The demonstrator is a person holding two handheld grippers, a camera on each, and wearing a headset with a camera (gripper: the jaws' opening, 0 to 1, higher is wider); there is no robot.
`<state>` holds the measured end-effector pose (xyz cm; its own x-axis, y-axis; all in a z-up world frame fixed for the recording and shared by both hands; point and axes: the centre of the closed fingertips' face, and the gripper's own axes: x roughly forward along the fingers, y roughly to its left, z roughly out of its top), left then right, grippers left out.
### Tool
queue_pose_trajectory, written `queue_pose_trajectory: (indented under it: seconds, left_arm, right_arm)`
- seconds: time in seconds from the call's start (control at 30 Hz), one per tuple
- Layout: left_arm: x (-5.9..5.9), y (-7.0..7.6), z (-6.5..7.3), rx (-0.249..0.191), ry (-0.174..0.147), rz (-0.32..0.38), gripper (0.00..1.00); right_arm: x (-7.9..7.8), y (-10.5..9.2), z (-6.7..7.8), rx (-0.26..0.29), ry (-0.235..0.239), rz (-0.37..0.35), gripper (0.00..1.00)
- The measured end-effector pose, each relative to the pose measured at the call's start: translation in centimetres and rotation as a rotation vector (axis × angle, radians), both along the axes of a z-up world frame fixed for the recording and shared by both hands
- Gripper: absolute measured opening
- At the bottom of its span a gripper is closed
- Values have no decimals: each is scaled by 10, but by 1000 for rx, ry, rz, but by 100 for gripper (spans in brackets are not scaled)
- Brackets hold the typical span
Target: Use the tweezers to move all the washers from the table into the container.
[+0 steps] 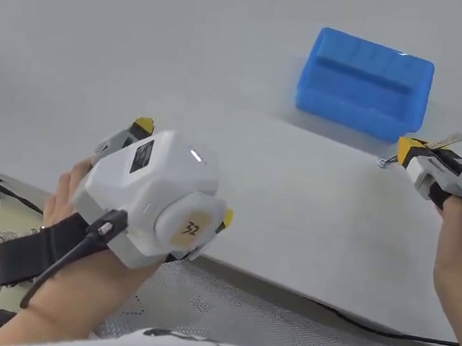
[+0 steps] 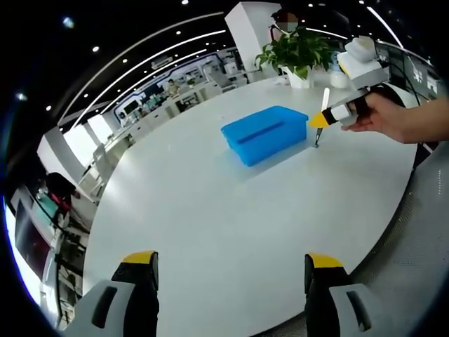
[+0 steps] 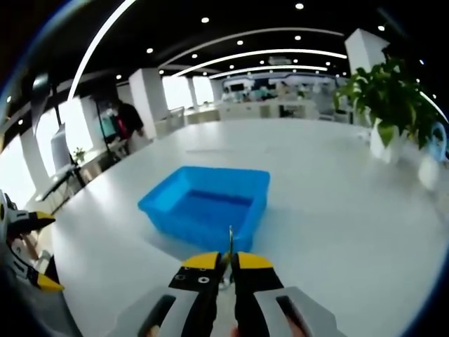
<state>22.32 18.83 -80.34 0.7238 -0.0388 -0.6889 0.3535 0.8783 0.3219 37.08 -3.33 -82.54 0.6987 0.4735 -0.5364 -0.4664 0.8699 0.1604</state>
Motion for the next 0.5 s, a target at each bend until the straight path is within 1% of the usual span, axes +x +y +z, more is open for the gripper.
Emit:
queue_pose_trajectory:
  seconds: [0.07,0.17,0.23,0.27,0.3,0.37,0.4,0.43,0.5]
  left_arm:
    - [0,0,0,0,-1,1,87]
    - [0,0,0,-1,-2,2,87]
    - [1,0,1,-2,-5,2,87]
    - [0,0,1,-3,-4,2,87]
    - [1,0,1,-2,-6,2,87]
    - [1,0,2,-6,-9,2,87]
    - [1,0,2,-5,-9,3,87]
    - [1,0,2,-3,-9,1,87]
    - [1,-1,3,-8,-13,-2,88]
  right_arm:
    - [-1,1,0,-6,-3,5,4]
    - [-3,3,-1,-46,-21,28,4]
    - [-5,3,-1,-100,-48,52,4]
    - [-7,6,-1,-126,-66,78,4]
    - [-9,8,-1,-143,-71,93,3]
    - [-11,9,-2,-204,-96,122,3]
    - [-13,12,-2,-226,-110,150,3]
    - [-14,12,-2,-242,-116,155,3]
    - [-17,14,-1,-249,-114,160,3]
